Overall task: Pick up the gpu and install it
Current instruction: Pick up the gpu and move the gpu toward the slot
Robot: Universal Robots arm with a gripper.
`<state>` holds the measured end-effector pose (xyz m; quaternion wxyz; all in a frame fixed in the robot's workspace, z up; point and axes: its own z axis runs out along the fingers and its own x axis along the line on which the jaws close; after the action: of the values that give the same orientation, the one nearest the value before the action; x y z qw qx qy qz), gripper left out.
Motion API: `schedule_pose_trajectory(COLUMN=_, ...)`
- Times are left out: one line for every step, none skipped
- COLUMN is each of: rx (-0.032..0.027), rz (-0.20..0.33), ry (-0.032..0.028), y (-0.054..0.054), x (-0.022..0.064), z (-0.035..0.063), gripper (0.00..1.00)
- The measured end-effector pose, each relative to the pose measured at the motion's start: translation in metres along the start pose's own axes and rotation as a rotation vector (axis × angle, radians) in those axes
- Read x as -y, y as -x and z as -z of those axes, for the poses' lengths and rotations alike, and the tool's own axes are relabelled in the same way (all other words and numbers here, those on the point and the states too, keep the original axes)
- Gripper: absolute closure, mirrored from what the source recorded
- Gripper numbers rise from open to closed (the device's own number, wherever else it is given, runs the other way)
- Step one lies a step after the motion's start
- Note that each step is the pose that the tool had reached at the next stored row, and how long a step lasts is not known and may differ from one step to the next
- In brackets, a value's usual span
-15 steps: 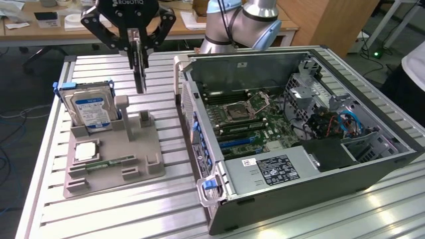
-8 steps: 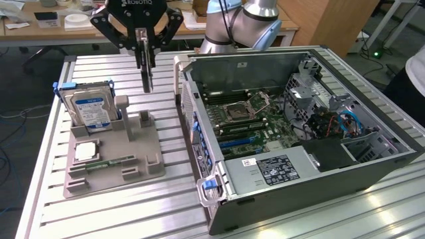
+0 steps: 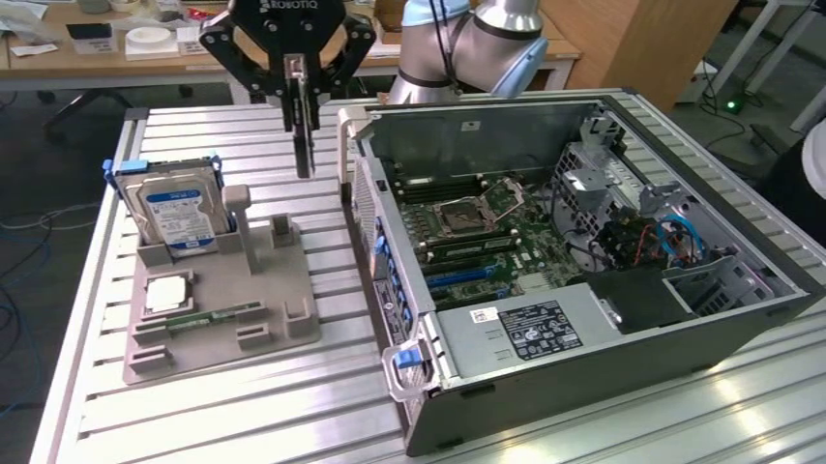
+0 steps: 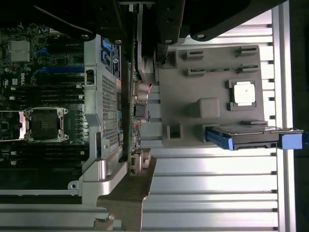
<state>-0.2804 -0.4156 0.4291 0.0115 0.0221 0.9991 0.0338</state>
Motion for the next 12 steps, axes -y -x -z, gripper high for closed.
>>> schedule_pose_trajectory(rx=0.0002, rz=-0.002, ry=0.0000, y=0.002, x=-0.0002, z=-0.0001, gripper=0.73)
schedule_pose_trajectory(rx=0.0002, rz=-0.003, ry=-0.0001, y=0.005, x=-0.0003, z=-0.0002, gripper=0.73)
schedule_pose_trajectory(rx=0.0004, rz=-0.004, ry=0.0000, y=0.007, x=-0.0005, z=-0.0004, gripper=0.73)
schedule_pose_trajectory(rx=0.0005, rz=-0.006, ry=0.0000, y=0.010, x=-0.0007, z=-0.0005, gripper=0.73)
schedule_pose_trajectory(rx=0.0005, rz=-0.007, ry=-0.0001, y=0.013, x=-0.0009, z=-0.0006, gripper=0.73)
schedule_pose_trajectory(rx=0.0005, rz=-0.008, ry=-0.0001, y=0.016, x=-0.0011, z=-0.0008, gripper=0.73)
schedule_pose_trajectory(rx=0.0005, rz=-0.008, ry=-0.0002, y=0.020, x=-0.0013, z=-0.0009, gripper=0.73)
schedule_pose_trajectory(rx=0.0005, rz=-0.008, ry=-0.0002, y=0.024, x=-0.0015, z=-0.0011, gripper=0.73)
schedule_pose_trajectory(rx=0.0005, rz=-0.008, ry=-0.0003, y=0.029, x=-0.0018, z=-0.0012, gripper=0.73)
schedule_pose_trajectory(rx=0.0006, rz=-0.008, ry=-0.0001, y=0.033, x=-0.0020, z=-0.0015, gripper=0.73)
schedule_pose_trajectory(rx=0.0006, rz=-0.008, ry=-0.0001, y=0.038, x=-0.0022, z=-0.0017, gripper=0.73)
schedule_pose_trajectory(rx=0.0007, rz=-0.008, ry=-0.0001, y=0.042, x=-0.0024, z=-0.0019, gripper=0.73)
